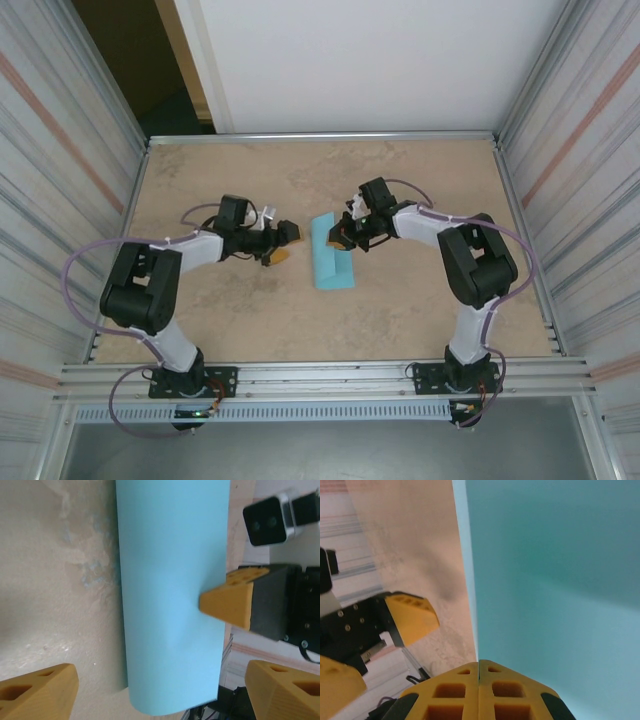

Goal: Fold a paper plane with a square sheet of paper (pick it up from the middle)
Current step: First fold in half a square sheet of paper at the center of the table.

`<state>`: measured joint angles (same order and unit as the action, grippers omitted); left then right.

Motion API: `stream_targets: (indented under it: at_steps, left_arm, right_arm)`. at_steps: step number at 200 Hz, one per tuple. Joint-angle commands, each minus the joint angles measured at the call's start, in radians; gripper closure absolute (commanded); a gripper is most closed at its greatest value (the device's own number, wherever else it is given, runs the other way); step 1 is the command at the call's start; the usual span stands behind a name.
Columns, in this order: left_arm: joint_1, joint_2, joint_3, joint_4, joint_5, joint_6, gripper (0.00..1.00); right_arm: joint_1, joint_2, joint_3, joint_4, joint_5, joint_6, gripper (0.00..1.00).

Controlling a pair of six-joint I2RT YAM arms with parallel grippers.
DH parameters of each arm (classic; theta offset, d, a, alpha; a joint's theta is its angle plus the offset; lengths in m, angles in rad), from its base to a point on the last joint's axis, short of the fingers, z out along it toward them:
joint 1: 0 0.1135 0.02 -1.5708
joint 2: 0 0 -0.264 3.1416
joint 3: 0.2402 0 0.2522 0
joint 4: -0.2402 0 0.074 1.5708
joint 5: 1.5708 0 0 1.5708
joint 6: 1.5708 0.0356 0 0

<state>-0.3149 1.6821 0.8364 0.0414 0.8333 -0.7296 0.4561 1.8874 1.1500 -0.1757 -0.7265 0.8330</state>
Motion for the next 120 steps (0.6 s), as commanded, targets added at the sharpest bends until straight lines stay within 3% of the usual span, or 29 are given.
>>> stream_targets:
  at_steps: [1, 41, 120]
  left_arm:
    - [-0.043, 0.034, 0.058, -0.058, -0.043, 0.058, 0.15]
    - [-0.100, 0.099, 0.115, -0.077, -0.069, 0.059, 0.21]
    - [-0.187, 0.182, 0.264, -0.271, -0.229, 0.155, 0.38]
  right_arm:
    - [-0.037, 0.013, -0.016, 0.050, -0.065, -0.034, 1.00]
    - [-0.052, 0.062, 0.003, -0.004, -0.058, -0.100, 1.00]
    - [-0.061, 0.072, -0.025, -0.008, 0.002, -0.114, 1.00]
